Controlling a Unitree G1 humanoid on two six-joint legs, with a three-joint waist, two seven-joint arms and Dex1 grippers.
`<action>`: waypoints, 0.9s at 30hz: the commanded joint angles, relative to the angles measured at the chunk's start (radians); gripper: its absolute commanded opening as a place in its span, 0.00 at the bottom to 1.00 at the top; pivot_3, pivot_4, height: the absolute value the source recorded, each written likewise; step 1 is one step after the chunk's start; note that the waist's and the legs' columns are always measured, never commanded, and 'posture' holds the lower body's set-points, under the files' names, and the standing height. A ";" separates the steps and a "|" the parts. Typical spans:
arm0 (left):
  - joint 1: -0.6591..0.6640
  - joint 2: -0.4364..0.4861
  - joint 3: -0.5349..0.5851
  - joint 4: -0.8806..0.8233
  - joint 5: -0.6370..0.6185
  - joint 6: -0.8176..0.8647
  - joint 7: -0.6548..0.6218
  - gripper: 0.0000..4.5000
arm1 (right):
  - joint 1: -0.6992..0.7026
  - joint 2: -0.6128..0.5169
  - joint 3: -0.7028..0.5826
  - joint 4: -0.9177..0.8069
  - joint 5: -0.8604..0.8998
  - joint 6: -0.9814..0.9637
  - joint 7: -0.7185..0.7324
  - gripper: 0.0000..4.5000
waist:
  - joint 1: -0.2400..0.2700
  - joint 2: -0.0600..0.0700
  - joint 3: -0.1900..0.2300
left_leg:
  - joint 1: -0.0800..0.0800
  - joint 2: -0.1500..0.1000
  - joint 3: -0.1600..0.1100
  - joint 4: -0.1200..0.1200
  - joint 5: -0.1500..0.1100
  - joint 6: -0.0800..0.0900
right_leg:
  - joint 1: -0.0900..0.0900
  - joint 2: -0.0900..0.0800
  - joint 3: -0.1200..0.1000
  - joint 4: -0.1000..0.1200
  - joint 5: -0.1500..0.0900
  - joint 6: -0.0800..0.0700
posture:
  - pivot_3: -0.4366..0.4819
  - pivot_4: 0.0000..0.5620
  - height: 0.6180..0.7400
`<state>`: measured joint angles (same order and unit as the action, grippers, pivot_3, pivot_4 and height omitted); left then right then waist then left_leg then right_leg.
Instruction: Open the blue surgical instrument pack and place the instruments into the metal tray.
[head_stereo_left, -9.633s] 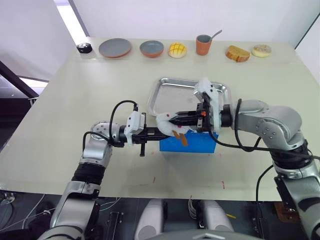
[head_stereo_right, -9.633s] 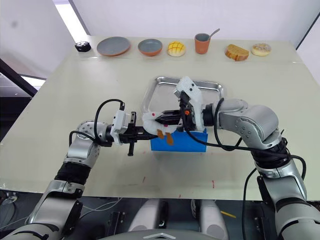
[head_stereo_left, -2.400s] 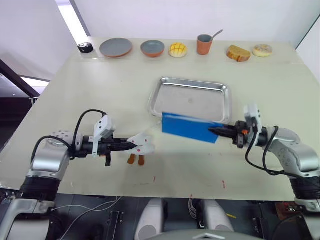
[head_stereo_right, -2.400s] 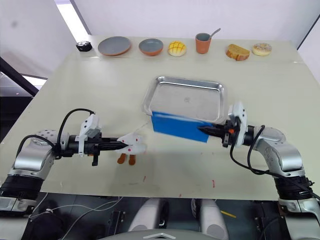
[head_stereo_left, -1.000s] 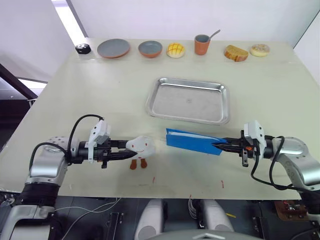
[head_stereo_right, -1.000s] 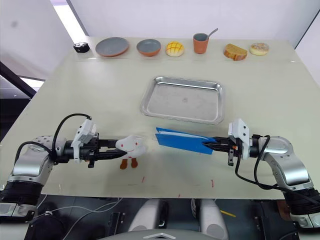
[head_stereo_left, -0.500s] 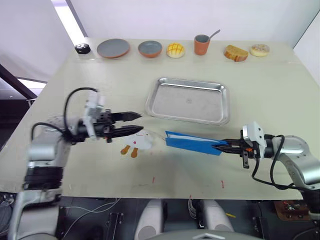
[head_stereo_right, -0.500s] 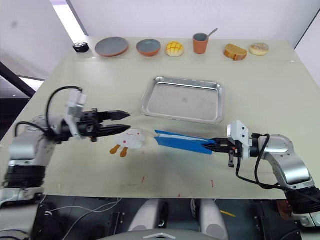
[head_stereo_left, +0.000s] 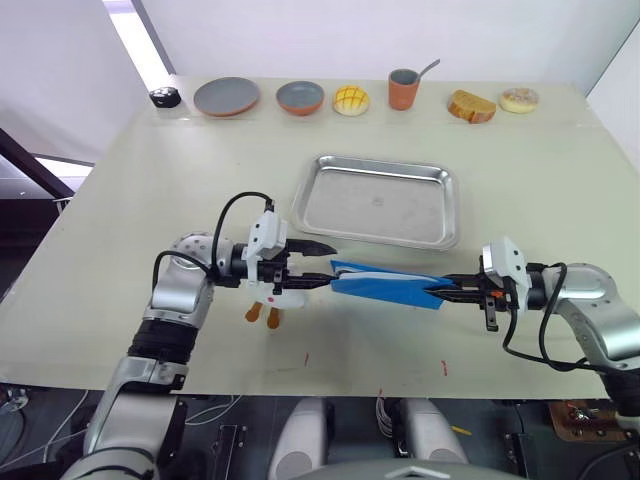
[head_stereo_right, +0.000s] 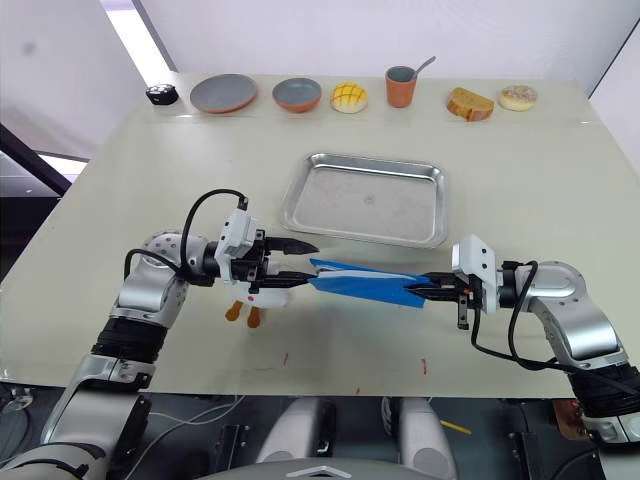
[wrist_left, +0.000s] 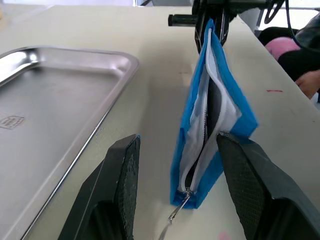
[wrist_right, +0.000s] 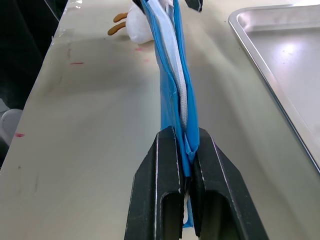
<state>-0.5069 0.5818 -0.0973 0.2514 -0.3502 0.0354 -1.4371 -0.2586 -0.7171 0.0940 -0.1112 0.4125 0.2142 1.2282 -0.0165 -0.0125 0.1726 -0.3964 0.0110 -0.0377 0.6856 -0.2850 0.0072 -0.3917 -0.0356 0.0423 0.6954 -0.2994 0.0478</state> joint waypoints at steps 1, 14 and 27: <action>-0.005 -0.041 -0.024 0.000 0.020 -0.051 0.013 0.45 | -0.009 -0.006 0.015 -0.019 -0.017 0.019 0.000 0.00 | 0.001 0.000 0.000 | 0.000 0.000 0.000 0.000 0.000 0.000 | 0.000 0.000 0.000 0.000 0.000 0.000 | 0.48 0.27 1.00; 0.089 -0.021 -0.038 -0.198 -0.046 0.078 0.006 0.02 | 0.030 -0.044 -0.019 -0.095 0.012 0.069 0.000 0.00 | 0.002 0.000 0.000 | 0.000 0.001 0.000 0.000 0.000 0.000 | 0.000 0.000 0.000 0.000 0.000 0.000 | 0.48 0.27 1.00; 0.130 0.002 -0.014 -0.331 -0.070 0.192 0.068 0.02 | 0.106 -0.078 -0.057 -0.187 0.039 0.112 -0.046 0.00 | 0.003 0.000 0.000 | -0.001 0.001 -0.001 0.000 0.000 0.000 | 0.000 0.000 0.000 0.000 0.000 0.000 | 0.48 0.27 1.00</action>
<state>-0.3619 0.5803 -0.1281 -0.0320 -0.3861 0.2356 -1.3674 -0.1560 -0.7817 0.0569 -0.2721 0.4501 0.3250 1.1894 -0.0139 -0.0126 0.1728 -0.3973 0.0120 -0.0384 0.6858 -0.2850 0.0072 -0.3918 -0.0354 0.0422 0.6953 -0.2994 0.0478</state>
